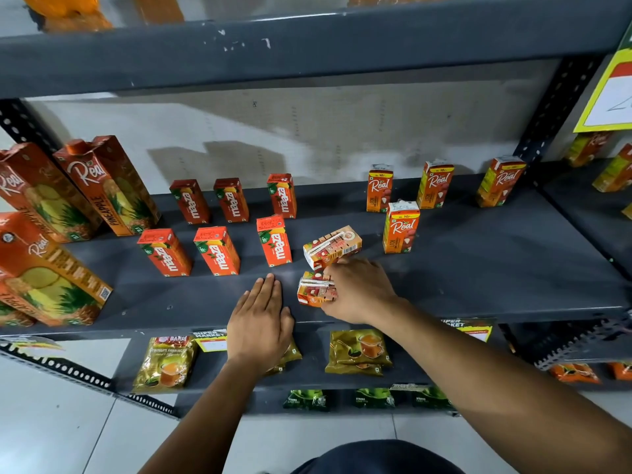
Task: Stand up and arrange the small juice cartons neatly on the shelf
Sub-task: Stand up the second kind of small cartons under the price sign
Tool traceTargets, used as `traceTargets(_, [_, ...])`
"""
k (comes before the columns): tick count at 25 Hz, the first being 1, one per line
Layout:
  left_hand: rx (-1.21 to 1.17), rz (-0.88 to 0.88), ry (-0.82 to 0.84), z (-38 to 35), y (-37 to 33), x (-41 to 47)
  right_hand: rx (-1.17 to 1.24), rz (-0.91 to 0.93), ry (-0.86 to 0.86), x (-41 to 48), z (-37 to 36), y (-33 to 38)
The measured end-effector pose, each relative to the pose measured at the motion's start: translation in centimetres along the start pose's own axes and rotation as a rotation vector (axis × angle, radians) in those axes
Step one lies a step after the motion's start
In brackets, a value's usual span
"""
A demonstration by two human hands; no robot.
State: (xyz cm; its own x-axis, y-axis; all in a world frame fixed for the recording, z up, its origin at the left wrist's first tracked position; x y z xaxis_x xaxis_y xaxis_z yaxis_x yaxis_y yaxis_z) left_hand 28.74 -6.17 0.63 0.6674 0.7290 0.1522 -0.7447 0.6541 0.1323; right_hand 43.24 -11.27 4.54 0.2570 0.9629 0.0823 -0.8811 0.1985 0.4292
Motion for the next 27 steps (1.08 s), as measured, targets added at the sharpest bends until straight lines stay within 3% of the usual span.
traceTargets(2, [-0.001, -0.005, -0.002, 0.0, 0.0, -0.1, 0.156, -0.031, -0.079, -0.7, 1.2, -0.7])
traceTargets(4, [0.007, -0.008, -0.006, -0.2, 0.1, -0.1, 0.462, -0.150, -0.203, -3.0, 2.8, -4.0])
traceTargets(6, [0.022, -0.009, -0.009, -0.4, 0.1, 0.0, 0.754, -0.337, -0.443, -6.5, 5.0, -9.5])
traceTargets(9, [0.025, -0.004, -0.011, -0.6, 0.0, 0.1, 0.820, -0.514, -0.839, -10.4, 9.1, -16.8])
traceTargets(13, [0.026, -0.007, -0.004, -0.5, 0.0, 0.1, 0.817, -0.521, -1.055, -8.8, 12.1, -21.0])
traceTargets(19, [0.040, -0.008, 0.003, -0.4, -0.1, 0.2, 0.754, -0.505, -0.962, -7.4, 9.7, -23.1])
traceTargets(23, [0.042, -0.011, 0.005, -0.5, 0.0, 0.1, 0.807, -0.325, -0.836, -7.1, 12.5, -23.3])
traceTargets(27, [0.023, -0.003, 0.007, -0.4, 0.0, 0.0, 0.611, -0.249, -0.360, -3.8, 16.0, -22.6])
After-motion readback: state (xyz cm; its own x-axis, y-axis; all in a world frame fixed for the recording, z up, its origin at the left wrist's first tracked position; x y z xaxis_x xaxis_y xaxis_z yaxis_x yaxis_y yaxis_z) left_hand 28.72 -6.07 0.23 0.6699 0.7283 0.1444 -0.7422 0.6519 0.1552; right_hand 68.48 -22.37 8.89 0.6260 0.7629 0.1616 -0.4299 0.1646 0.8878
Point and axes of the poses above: each hand's wrist, its own x-axis towards the middle knuckle, its own z-axis out of the back of the hand, y = z × x, the point moved 10 cm from there along x, towards the middle knuckle, and after that the axes turned 15 degrees about x, right-handed, at the moved point
